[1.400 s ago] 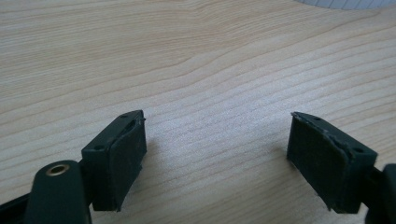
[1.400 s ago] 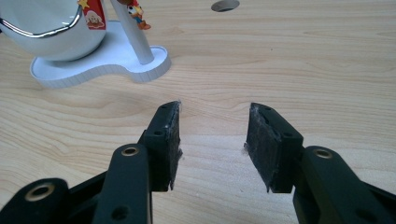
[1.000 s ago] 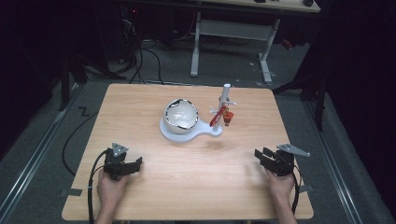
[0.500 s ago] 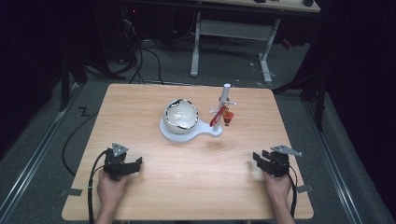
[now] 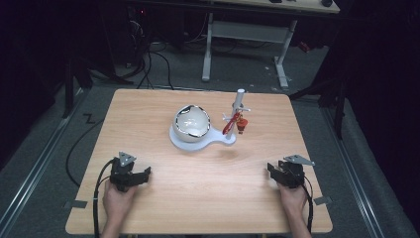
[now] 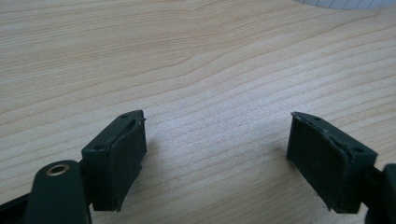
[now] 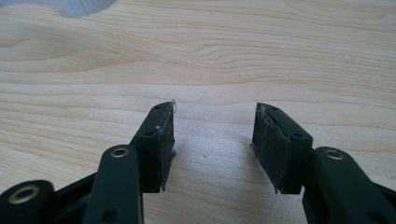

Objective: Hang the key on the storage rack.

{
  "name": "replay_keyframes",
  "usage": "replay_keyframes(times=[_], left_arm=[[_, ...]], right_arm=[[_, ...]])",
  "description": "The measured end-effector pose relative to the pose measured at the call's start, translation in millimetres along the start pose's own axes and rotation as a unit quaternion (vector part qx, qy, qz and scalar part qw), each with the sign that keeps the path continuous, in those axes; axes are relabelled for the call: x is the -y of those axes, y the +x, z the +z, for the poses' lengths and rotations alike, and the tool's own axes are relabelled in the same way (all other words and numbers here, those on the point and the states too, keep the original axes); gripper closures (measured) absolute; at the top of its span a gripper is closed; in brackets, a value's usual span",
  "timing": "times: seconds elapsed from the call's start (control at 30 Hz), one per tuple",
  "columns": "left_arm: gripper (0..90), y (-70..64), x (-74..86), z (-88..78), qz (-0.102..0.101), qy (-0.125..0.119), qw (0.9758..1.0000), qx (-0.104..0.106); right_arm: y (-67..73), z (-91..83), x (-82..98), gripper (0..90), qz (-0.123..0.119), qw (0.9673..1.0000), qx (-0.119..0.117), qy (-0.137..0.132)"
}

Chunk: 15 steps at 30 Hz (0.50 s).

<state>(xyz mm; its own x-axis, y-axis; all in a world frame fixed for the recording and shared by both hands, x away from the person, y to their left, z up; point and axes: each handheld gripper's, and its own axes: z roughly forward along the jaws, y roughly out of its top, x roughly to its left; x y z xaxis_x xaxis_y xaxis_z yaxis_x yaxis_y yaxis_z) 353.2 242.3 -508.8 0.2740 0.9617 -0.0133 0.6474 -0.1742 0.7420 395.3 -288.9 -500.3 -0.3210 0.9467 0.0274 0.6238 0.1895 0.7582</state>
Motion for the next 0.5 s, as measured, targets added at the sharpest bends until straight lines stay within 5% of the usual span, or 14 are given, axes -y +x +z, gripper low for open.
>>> replay_keyframes(times=[0.3, 0.5], left_arm=[[20.2, 0.1, 0.0, -0.1, 0.001, 0.001, 1.0, 0.0], [20.2, 0.0, 0.1, -0.1, -0.001, 0.0, 1.0, 0.0]], right_arm=[[2.7, 2.7, 0.1, 42.6, -0.027, 0.9994, 0.019, 0.012], [0.5, 3.6, -0.3, 36.6, -0.012, 0.9996, 0.02, 0.017]])
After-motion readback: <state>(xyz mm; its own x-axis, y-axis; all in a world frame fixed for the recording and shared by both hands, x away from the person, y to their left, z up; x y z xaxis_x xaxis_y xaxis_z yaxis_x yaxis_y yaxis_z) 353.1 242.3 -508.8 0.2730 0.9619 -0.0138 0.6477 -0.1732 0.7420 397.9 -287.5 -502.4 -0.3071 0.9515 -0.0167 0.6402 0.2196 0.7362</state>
